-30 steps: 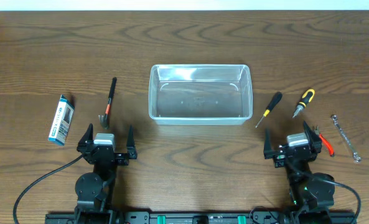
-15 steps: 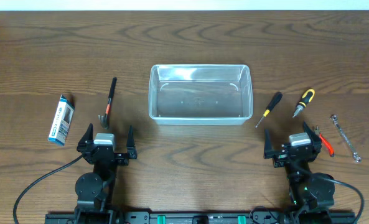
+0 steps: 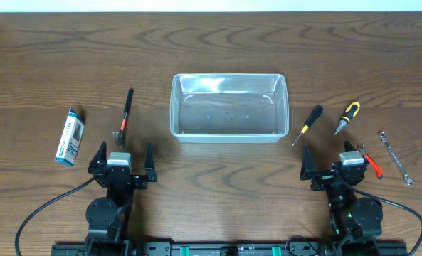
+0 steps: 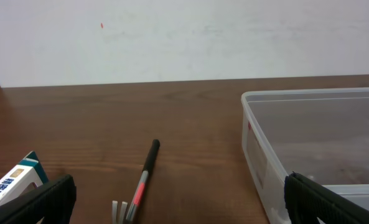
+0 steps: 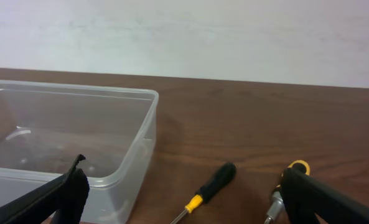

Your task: Pack container

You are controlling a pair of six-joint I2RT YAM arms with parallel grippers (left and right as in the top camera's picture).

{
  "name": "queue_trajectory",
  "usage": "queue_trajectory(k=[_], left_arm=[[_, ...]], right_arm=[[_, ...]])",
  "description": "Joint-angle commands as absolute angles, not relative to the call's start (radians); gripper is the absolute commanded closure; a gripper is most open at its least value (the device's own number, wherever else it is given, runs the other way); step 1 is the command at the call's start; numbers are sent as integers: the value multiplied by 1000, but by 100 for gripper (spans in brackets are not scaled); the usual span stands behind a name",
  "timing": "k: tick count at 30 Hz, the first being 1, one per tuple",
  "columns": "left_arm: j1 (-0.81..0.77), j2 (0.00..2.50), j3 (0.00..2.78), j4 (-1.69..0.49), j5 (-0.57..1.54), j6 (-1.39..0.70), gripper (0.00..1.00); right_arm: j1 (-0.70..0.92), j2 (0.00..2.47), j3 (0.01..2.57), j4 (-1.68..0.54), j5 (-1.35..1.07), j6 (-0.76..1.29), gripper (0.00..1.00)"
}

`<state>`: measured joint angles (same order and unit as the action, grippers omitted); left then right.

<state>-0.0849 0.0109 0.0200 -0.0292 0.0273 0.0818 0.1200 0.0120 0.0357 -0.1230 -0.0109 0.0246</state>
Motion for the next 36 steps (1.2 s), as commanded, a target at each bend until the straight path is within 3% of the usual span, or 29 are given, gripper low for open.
queue_trajectory(k=[1,12,19,28,36], left_arm=[[-79,6,4,-70,19,76,2],[-79,6,4,-70,19,76,2],[-79,6,4,-70,19,76,2],[-79,6,4,-70,19,76,2],[-79,6,4,-70,19,76,1]], right_arm=[[110,7,29,-123,-12,56,1],[110,192,148,-115,166,91,1],[83,601,430,-122,179,43,1],[36,1187,993,-458,168,44,1],[37,1412,1165,-535,110,56,1]])
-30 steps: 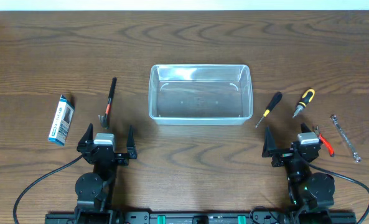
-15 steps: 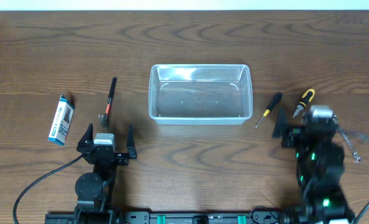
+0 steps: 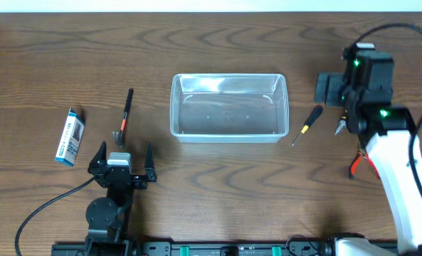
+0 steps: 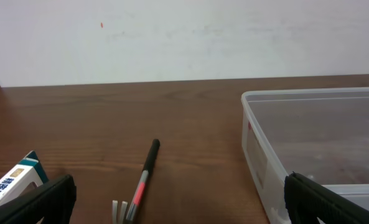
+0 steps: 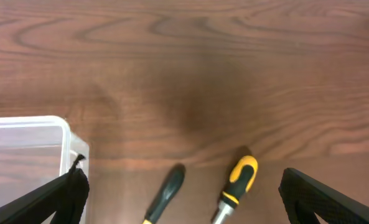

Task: Pack container
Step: 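Move the right gripper over the yellow-black screwdriver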

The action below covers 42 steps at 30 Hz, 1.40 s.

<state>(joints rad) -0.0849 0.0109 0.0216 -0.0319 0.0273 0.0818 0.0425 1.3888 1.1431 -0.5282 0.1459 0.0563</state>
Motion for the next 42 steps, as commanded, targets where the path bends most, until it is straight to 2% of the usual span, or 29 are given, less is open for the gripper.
queue_trajectory(k=[1,5,10,15,26,33,36,39,42], left_arm=[[-79,6,4,-71,19,76,2],[-79,6,4,-70,19,76,2],[-79,6,4,-70,19,76,2],[-79,6,4,-70,19,76,2],[-79,6,4,-70,18,76,2],[-79,6,4,-70,19,76,2],[-79,6,4,-70,19,76,2],[-79,6,4,-70,19,76,2],[-79,6,4,-70,19,76,2]], right_arm=[[37,1420,1165,-537,85,56,1],[33,1426,1165,-540,9,66,1],[11,1433,1165,-563,35,305,1],[0,1480,1165,-637,139,422,1],[-107,1647,1166,-707,142,403,1],[-192,1726,1254,-821,143,348,10],[-205,1779,1353,-902,158,312,8],[-204,1835,1459,-975,180,285,1],[-204,1882,1536,-1015,180,249,1]])
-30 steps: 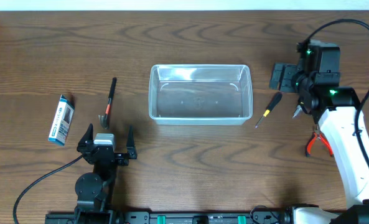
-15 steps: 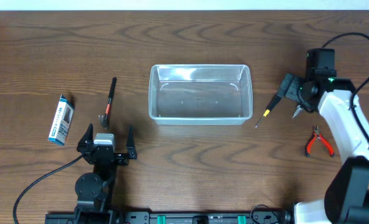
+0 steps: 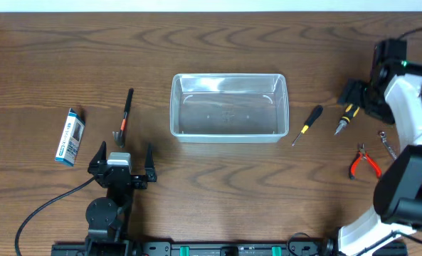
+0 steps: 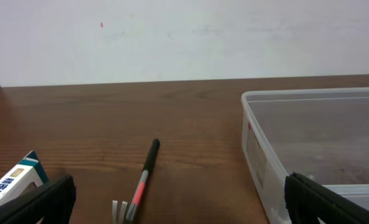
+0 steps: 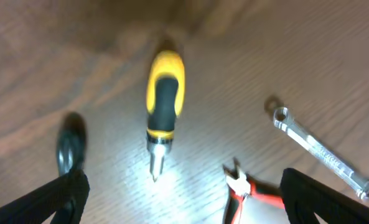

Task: Pack container
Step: 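Move the right gripper over the yellow-black screwdriver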

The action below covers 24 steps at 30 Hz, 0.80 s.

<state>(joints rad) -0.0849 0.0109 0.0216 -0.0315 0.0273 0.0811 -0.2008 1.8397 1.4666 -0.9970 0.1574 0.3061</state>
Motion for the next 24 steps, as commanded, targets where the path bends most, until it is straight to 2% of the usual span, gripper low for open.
queue_trajectory(k=[1,12,24], left_arm=[[-79,6,4,-70,19,76,2],[-79,6,4,-70,19,76,2],[-79,6,4,-70,19,76,2]], right_arm=[[-204,1888,1547,-1016,179,240,1],[-204,1893,1552,-963,142,220,1],[-195,1942,1552,-957,163,310,8]])
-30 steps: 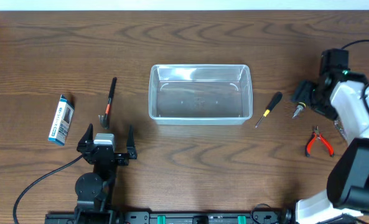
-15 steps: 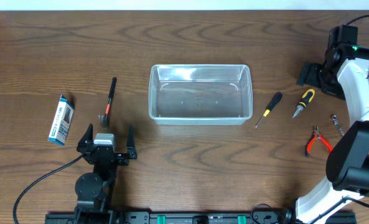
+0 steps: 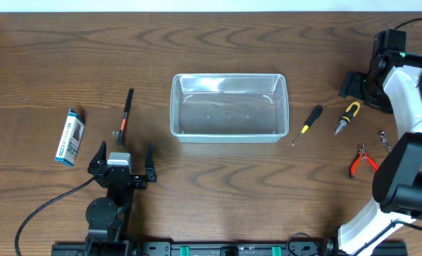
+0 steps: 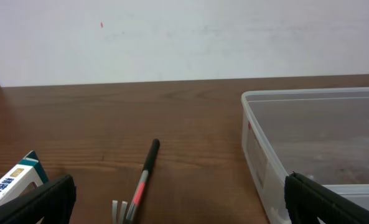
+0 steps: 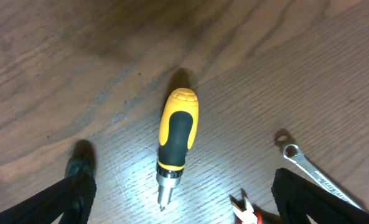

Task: Pack container
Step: 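Move the right gripper over the yellow-black screwdriver, then lower the right gripper and grasp the yellow-black screwdriver handle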

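Note:
The clear plastic container (image 3: 228, 107) stands empty at mid-table. To its right lie a thin black-and-yellow screwdriver (image 3: 307, 124) and a stubby yellow screwdriver (image 3: 346, 117) (image 5: 177, 140). My right gripper (image 3: 358, 85) (image 5: 184, 208) hovers open above the stubby one, whose tip points between the fingers. Left of the container lie a small hammer (image 3: 123, 117) (image 4: 140, 180) and a blue-white box (image 3: 69, 136) (image 4: 13, 180). My left gripper (image 3: 122, 158) (image 4: 184, 208) rests open at the front edge.
Red-handled pliers (image 3: 362, 160) (image 5: 246, 210) and a steel wrench (image 3: 385, 141) (image 5: 305, 165) lie at the right edge, close to the right arm. The container's near-left corner (image 4: 259, 143) stands just ahead of the left gripper.
The right gripper has shifted a little toward the far edge and back from the stubby yellow screwdriver, which now shows sharp and slightly smaller. The left arm has not moved.
Both grippers rested open at the front edge. Then the right arm was raised over the table beyond the container's right end. Then it was low over the stubby yellow screwdriver, and it stays open above it now. No object has moved.

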You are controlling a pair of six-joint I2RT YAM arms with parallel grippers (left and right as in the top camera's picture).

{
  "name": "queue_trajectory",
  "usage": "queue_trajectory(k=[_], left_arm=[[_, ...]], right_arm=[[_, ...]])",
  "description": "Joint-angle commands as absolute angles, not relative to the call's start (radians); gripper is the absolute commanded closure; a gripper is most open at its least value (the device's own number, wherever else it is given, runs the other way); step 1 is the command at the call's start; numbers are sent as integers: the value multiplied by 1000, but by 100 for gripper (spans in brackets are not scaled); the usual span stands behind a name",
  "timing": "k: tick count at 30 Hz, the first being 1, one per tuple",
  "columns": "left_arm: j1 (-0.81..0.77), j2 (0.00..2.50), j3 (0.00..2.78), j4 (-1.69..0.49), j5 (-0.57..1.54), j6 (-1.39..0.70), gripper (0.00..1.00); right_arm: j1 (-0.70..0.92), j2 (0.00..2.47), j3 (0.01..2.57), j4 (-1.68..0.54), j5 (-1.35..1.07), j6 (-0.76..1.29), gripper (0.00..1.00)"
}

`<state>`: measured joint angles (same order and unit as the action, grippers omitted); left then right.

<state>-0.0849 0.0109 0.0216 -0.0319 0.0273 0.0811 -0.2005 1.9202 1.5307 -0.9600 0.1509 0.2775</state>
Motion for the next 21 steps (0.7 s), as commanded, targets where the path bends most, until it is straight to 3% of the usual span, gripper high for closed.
queue_trajectory(k=[1,14,21], left_arm=[[-79,6,4,-70,19,76,2],[-79,6,4,-71,19,76,2],[-79,6,4,-70,19,76,2]], right_arm=[[-195,1951,1552,-957,166,311,8],[-195,2072,1552,-972,181,310,7],[-195,2095,1548,-969,180,337,12]])
